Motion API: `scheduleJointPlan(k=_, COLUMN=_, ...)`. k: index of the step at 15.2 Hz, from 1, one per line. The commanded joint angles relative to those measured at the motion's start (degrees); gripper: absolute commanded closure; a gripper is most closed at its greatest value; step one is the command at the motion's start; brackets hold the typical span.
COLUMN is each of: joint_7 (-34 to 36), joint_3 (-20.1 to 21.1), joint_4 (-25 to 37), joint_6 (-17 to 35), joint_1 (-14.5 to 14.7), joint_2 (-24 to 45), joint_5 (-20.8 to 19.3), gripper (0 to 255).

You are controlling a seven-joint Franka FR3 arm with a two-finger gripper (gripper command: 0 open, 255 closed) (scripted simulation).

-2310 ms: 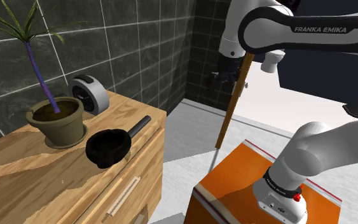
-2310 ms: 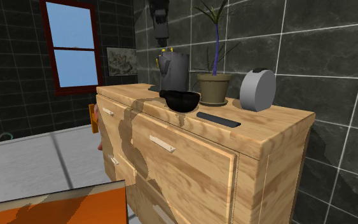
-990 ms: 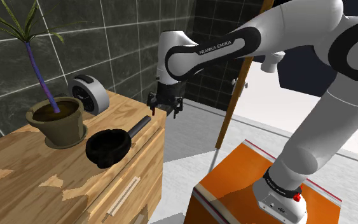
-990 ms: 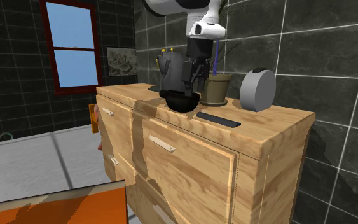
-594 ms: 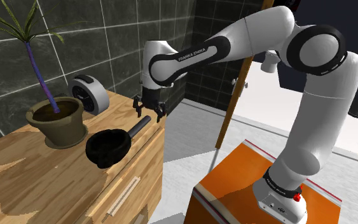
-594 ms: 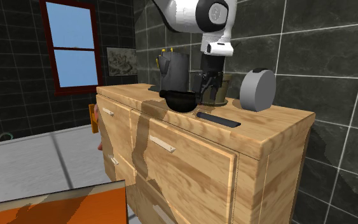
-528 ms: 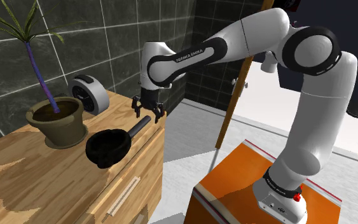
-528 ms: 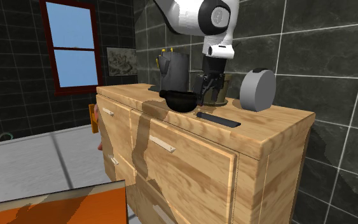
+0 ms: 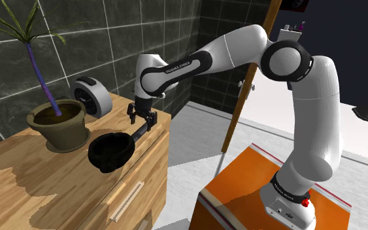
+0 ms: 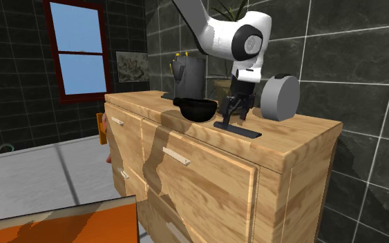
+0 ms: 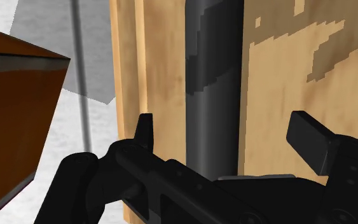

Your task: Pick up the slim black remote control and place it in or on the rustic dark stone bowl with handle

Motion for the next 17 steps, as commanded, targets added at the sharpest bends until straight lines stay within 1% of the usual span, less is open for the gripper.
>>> scheduleJointPlan(k=1, joint_7=0.34, joint_3=-0.21, joint_4=-0.25, joint_6=1.34, joint_1=0.44, joint_2=1.04, joint_5=-0.34, gripper=0)
scheduleJointPlan(k=4, joint_7=0.57, joint_3=-0.43, joint_4=-0.64, joint_6=2.81, joint_1=0.88, joint_2=2.13, joint_5=-0.73, gripper=0)
scheduleJointPlan(k=12, joint_7=0.57, joint_3=-0.44, joint_4=-0.61, joint_6=2.79, joint_1=0.88, joint_2=2.14, joint_5=-0.73, gripper=0)
scheduleJointPlan(k=13, joint_7=0.57, joint_3=-0.44, joint_4=-0.61, joint_6=2.79, joint_1=0.88, joint_2=2.14, joint_5=-0.73, gripper=255)
scheduleJointPlan(k=17, joint_7=0.48, joint_3=-0.36, joint_4=-1.09, joint_6=2.91, joint_1=0.72, joint_2=1.78, joint_5=-0.6, gripper=255)
